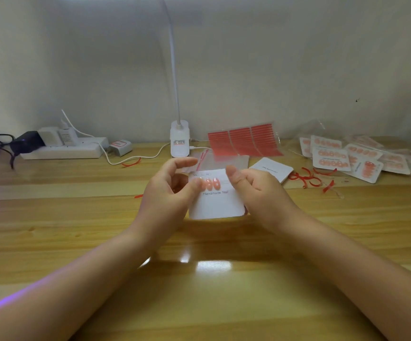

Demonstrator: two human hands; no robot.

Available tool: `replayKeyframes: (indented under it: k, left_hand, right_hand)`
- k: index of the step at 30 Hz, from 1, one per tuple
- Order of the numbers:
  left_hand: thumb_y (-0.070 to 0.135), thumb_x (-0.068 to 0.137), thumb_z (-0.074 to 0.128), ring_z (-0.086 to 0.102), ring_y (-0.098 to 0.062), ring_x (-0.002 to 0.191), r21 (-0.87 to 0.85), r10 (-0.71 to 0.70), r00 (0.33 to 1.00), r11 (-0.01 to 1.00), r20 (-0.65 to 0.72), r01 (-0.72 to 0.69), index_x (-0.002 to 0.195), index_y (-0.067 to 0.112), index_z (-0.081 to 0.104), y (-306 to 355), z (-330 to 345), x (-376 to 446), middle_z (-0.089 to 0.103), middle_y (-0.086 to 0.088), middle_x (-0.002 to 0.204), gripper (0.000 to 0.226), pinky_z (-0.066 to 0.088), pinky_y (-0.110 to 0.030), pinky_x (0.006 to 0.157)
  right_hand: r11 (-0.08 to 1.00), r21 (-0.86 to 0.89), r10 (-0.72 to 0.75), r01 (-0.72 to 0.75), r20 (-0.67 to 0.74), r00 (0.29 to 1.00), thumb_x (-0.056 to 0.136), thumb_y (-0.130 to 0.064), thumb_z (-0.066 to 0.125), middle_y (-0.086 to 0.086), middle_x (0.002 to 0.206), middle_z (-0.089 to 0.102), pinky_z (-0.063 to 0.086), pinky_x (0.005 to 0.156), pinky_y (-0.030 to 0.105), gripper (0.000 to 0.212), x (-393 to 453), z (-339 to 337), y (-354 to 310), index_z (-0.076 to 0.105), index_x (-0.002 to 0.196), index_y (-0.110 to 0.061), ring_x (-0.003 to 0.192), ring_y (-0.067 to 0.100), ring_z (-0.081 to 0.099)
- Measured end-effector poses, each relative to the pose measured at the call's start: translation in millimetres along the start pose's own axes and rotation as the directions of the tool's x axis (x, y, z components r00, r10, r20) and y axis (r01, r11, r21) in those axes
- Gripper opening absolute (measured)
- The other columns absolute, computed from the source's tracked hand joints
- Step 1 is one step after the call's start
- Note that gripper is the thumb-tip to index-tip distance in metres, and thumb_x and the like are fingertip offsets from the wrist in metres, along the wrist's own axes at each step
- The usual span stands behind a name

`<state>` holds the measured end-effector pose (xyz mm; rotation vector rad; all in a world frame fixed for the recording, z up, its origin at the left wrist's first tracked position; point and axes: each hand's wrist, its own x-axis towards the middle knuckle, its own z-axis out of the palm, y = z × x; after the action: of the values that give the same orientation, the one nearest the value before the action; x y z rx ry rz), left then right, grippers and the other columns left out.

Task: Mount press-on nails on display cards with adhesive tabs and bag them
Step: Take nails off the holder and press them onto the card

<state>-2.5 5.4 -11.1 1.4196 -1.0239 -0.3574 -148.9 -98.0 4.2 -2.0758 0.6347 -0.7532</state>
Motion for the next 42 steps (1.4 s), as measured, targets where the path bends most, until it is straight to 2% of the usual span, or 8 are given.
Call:
replayKeyframes:
  k: [4, 8, 13, 21, 25, 35, 40, 42]
  left_hand:
    - [0.02, 0.087, 0.065, 0.062, -0.018, 0.077, 0.158, -0.057, 0.994, 0.987, 0.09, 0.043, 0.098, 0.035, 0.068, -4, -3, 0, 0.065, -0.017, 0.091, 0.019, 0.049, -0.035, 0.069]
    - [0.023, 0.086, 0.061, 0.06, -0.011, 0.078, 0.479, -0.099, 0.98, 0.878, 0.172, 0.005, 0.089, 0.038, 0.064, -8, 0, -4, 0.064, 0.009, 0.081, 0.015, 0.049, -0.031, 0.071]
    - [0.032, 0.087, 0.058, 0.049, -0.01, 0.093, 0.71, -0.021, 0.979, 0.692, 0.203, -0.132, 0.099, 0.035, 0.067, -9, 1, -7, 0.057, 0.022, 0.09, 0.015, 0.04, -0.032, 0.087]
    - [0.04, 0.091, 0.053, 0.043, -0.01, 0.101, 0.81, 0.002, 0.968, 0.546, 0.253, -0.212, 0.109, 0.035, 0.063, -13, 3, -8, 0.056, 0.014, 0.111, 0.02, 0.031, -0.027, 0.088]
    - [0.033, 0.091, 0.051, 0.056, -0.018, 0.108, 0.712, 0.112, 0.921, 0.601, 0.374, -0.362, 0.11, 0.026, 0.07, -9, 3, -10, 0.066, 0.01, 0.112, 0.029, 0.042, -0.04, 0.092]
    - [0.034, 0.089, 0.049, 0.064, -0.017, 0.096, 0.719, 0.158, 0.832, 0.436, 0.531, -0.542, 0.097, 0.027, 0.078, 0, 7, -18, 0.073, 0.015, 0.103, 0.031, 0.042, -0.033, 0.086]
    - [0.046, 0.092, 0.006, 0.049, -0.009, 0.127, 0.747, 0.079, 0.806, 0.332, 0.587, -0.576, 0.113, 0.032, 0.065, -3, 8, -17, 0.062, 0.021, 0.126, 0.064, 0.024, -0.029, 0.105]
    - [0.046, 0.094, 0.009, 0.042, -0.007, 0.134, 0.743, 0.076, 0.816, 0.373, 0.573, -0.556, 0.119, 0.034, 0.063, -7, 8, -16, 0.058, 0.021, 0.133, 0.06, 0.017, -0.026, 0.108]
  right_hand:
    - [0.954, -0.296, -0.101, 0.052, -0.153, 0.983, 0.087, -0.074, 0.017, 0.003, 0.061, 0.064, 0.052, 0.068, 0.04, 0.08, 7, -23, 5, 0.062, 0.077, -0.008, 0.064, 0.016, 0.064]
    - [0.884, -0.451, -0.271, 0.122, -0.283, 0.92, 0.097, -0.042, 0.04, -0.001, 0.049, 0.052, 0.037, 0.047, 0.031, 0.048, 13, -36, 24, 0.051, 0.059, -0.017, 0.048, 0.018, 0.051]
    - [0.647, -0.726, -0.473, 0.234, -0.141, 0.87, 0.08, -0.025, 0.058, 0.001, 0.043, 0.052, 0.04, 0.038, 0.026, 0.03, 7, -26, 40, 0.059, 0.054, -0.01, 0.038, 0.023, 0.048]
    - [0.5, -0.856, -0.368, 0.13, -0.074, 0.927, 0.086, -0.031, 0.06, 0.0, 0.048, 0.058, 0.035, 0.044, 0.02, 0.029, 12, -28, 57, 0.068, 0.064, -0.014, 0.043, 0.02, 0.051]
    - [0.507, -0.861, -0.257, 0.038, -0.109, 0.96, 0.093, -0.041, 0.047, -0.004, 0.064, 0.066, 0.035, 0.047, 0.021, 0.034, 15, -23, 58, 0.071, 0.081, -0.02, 0.059, 0.018, 0.06]
    - [0.606, -0.795, -0.164, -0.032, -0.164, 0.973, 0.096, -0.051, 0.046, -0.002, 0.077, 0.072, 0.047, 0.054, 0.026, 0.039, 18, -18, 61, 0.074, 0.095, -0.025, 0.074, 0.019, 0.065]
    - [0.682, -0.729, -0.125, -0.061, -0.199, 0.972, 0.095, -0.048, 0.05, -0.001, 0.082, 0.073, 0.052, 0.06, 0.031, 0.035, 21, -17, 63, 0.074, 0.096, -0.023, 0.079, 0.021, 0.066]
    - [0.69, -0.722, -0.119, -0.056, -0.19, 0.975, 0.096, -0.047, 0.05, -0.001, 0.082, 0.073, 0.051, 0.059, 0.03, 0.034, 22, -18, 64, 0.074, 0.095, -0.023, 0.078, 0.021, 0.065]
